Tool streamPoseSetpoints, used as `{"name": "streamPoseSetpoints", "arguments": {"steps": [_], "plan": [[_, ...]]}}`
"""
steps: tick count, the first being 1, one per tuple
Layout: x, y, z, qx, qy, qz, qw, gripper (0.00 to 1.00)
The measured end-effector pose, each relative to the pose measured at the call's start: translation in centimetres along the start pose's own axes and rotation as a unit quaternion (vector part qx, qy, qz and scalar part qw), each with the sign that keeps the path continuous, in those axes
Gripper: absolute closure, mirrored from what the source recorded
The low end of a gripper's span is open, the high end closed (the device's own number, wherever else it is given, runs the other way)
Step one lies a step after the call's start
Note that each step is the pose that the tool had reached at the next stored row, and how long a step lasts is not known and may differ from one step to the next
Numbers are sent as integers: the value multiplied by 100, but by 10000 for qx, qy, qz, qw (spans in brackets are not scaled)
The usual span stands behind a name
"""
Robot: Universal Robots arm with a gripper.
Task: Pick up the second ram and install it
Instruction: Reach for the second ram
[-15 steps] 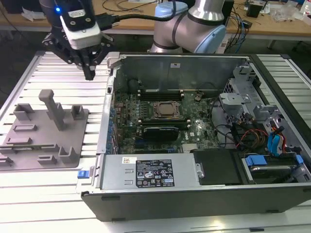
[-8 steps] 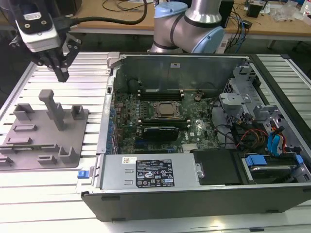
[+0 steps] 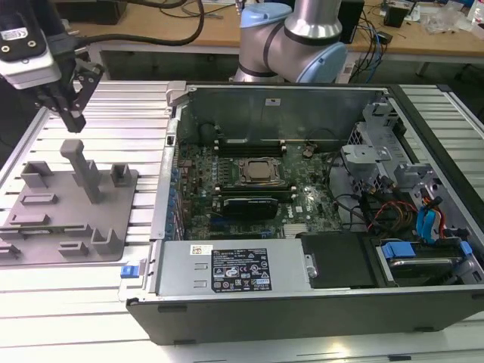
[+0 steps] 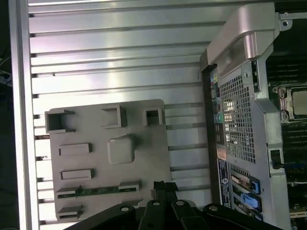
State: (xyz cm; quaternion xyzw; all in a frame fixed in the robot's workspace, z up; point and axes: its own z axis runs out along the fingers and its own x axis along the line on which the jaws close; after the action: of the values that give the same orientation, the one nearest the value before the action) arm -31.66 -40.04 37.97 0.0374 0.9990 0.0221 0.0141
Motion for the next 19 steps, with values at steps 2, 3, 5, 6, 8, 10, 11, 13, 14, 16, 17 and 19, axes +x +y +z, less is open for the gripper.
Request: {"name": "streamPoseSetpoints", "arguments": {"steps": [2, 3, 5, 6, 8, 10, 11, 13, 14, 16, 17, 19], "plan": [[76, -16, 24, 0, 0, 0, 10000, 92], [112, -23, 36, 0, 0, 0, 10000, 92], [159, -32, 51, 0, 0, 0, 10000, 92], [178, -36, 56, 0, 0, 0, 10000, 92], [235, -43, 69, 0, 0, 0, 10000, 92], [281, -49, 80, 0, 0, 0, 10000, 92], [316, -54, 88, 0, 0, 0, 10000, 92], [366, -63, 97, 0, 0, 0, 10000, 92], [389, -66, 101, 0, 0, 0, 10000, 92], [454, -80, 112, 0, 0, 0, 10000, 92], [487, -89, 118, 0, 0, 0, 10000, 92], [513, -98, 123, 0, 0, 0, 10000, 92]]}}
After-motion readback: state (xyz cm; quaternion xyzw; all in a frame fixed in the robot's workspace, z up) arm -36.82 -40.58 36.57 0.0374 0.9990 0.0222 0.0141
